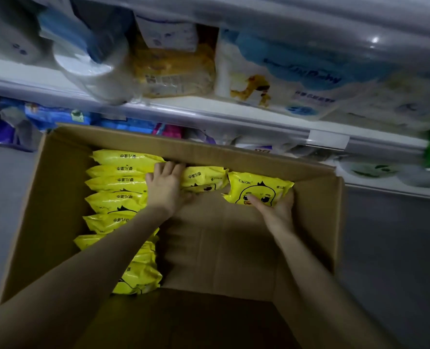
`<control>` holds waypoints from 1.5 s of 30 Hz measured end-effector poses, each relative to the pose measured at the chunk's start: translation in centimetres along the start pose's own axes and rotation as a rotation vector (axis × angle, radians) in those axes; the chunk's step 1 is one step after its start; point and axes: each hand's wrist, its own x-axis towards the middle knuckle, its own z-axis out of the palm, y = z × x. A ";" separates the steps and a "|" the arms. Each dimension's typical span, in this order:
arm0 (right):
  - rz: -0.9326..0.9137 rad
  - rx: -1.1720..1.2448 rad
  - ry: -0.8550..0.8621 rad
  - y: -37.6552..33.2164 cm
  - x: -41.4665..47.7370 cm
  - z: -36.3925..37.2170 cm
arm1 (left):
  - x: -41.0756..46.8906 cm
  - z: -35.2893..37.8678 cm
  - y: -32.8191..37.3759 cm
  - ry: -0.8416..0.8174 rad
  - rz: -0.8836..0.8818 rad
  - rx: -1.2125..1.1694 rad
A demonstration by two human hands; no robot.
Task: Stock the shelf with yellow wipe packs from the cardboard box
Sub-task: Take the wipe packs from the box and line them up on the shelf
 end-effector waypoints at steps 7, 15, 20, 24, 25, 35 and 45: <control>-0.026 0.017 0.084 0.1 1.0 1.0 | 0.6 0.8 -0.2 0.020 -0.005 0.044; 0.001 0.274 0.024 -0.9 -1.6 -0.3 | -1.4 -1.6 0.6 0.007 -0.069 -0.191; -0.067 0.346 0.041 -2.8 -5.7 -2.9 | -4.5 -5.7 1.6 0.012 -0.079 -0.342; -0.119 0.359 0.023 -4.8 -10.0 -7.1 | -7.6 -10.3 3.0 -0.003 -0.049 -0.442; -0.143 0.362 0.023 -5.6 -11.3 -8.6 | -8.4 -11.8 3.7 -0.003 -0.029 -0.454; -0.416 0.427 0.078 -12.4 -21.2 -25.4 | -15.6 -28.0 13.6 0.111 0.313 -0.441; -0.701 0.470 0.150 -14.1 -25.3 -45.9 | -24.2 -36.2 30.2 0.315 0.476 -0.452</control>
